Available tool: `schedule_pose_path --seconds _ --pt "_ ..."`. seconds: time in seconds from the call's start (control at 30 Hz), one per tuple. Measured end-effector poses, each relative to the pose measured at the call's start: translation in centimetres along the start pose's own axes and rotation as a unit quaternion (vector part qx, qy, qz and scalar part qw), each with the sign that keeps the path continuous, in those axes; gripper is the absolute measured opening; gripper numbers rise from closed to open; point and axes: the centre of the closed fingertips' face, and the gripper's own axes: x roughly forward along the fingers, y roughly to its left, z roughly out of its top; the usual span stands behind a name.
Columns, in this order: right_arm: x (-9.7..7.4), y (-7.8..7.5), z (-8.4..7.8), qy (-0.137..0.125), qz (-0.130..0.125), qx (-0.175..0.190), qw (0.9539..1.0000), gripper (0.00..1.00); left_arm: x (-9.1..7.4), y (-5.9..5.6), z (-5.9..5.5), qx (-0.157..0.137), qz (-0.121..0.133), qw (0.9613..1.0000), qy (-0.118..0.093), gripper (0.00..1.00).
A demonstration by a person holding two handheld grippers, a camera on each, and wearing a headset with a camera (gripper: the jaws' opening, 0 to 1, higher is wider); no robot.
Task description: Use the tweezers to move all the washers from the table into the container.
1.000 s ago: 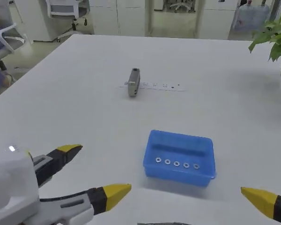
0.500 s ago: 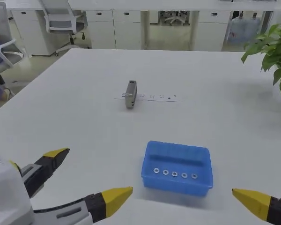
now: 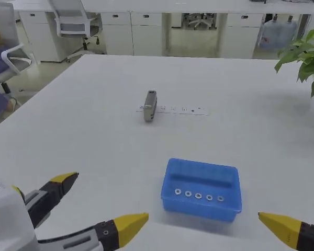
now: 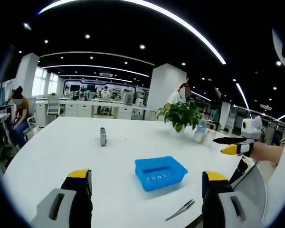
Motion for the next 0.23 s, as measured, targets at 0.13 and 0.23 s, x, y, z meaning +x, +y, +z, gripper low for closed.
schedule_pose_path --seconds 0.13,0.23 --pt "-0.02 -0.14 -0.27 0.002 -0.004 0.001 1.0 0.99 -0.13 0.07 -0.2 -0.002 0.0 1.0 0.002 0.99" --pt "-0.05 -0.31 -0.52 0.005 -0.005 0.004 1.0 0.99 -0.15 0.1 -0.06 -0.003 0.0 1.0 -0.001 0.99"
